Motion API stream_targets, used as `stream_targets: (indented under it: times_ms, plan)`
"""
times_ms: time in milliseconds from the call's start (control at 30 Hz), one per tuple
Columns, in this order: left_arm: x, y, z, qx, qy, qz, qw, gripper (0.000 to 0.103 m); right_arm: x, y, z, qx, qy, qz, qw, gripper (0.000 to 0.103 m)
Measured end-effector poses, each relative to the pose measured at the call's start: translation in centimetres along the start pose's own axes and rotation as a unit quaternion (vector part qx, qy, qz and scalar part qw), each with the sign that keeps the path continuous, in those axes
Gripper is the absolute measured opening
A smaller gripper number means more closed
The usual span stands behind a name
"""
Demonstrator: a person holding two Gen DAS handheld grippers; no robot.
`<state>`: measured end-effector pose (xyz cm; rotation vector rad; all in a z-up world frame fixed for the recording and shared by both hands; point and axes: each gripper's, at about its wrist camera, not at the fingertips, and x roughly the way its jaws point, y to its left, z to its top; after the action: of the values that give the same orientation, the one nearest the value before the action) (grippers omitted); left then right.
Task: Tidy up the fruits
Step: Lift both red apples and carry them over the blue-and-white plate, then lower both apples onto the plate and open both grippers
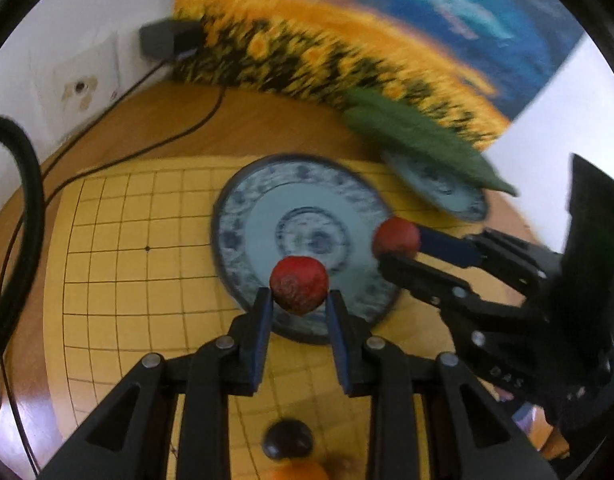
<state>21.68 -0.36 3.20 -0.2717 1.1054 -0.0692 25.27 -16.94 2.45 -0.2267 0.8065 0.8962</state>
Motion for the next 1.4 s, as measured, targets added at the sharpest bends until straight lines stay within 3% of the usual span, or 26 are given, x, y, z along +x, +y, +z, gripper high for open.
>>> stream_targets:
  times_ms: [233, 400, 633, 900, 1033, 1167, 1400]
  plan:
    - [1.3, -0.4, 0.3, 0.020, 0.004, 0.012, 0.9997, 0.028, 2.1, 0.9, 0.3, -0.031, 0.027, -0.033, 0.999, 0.032]
    - [1.5, 0.2, 0.5, 0.007, -0.002, 0.002, 1.0000, 0.028, 2.9, 1.9, 0.1, -0.040, 0.031, -0.042, 0.998, 0.032]
    - [1.5, -0.8, -0.2, 0.045, -0.021, 0.036, 0.9981, 0.028, 4.1, 3.1, -0.2, -0.086, 0.051, -0.074, 0.992, 0.031]
    - [1.6, -0.7, -0.1, 0.054, -0.024, 0.029, 0.9978, 0.032, 4.9, 3.4, 0.3, -0.066, 0.043, -0.085, 0.993, 0.032]
    - [1.2, -0.4, -0.2, 0.036, -0.018, -0.004, 0.9992, 0.038, 3.1, 3.3, -0.2, -0.058, 0.036, -0.088, 0.994, 0.040]
    - [0.2, -0.6, -0.8, 0.037, -0.025, 0.002, 0.9990, 0.046, 1.5, 3.9, 0.2, -0.066, 0.021, -0.102, 0.992, 0.044]
    - [-1.8, -0.4, -2.1, 0.027, -0.038, 0.000, 0.9989, 0.047, -0.4, 5.3, -0.1, -0.068, 0.013, -0.111, 0.991, 0.044]
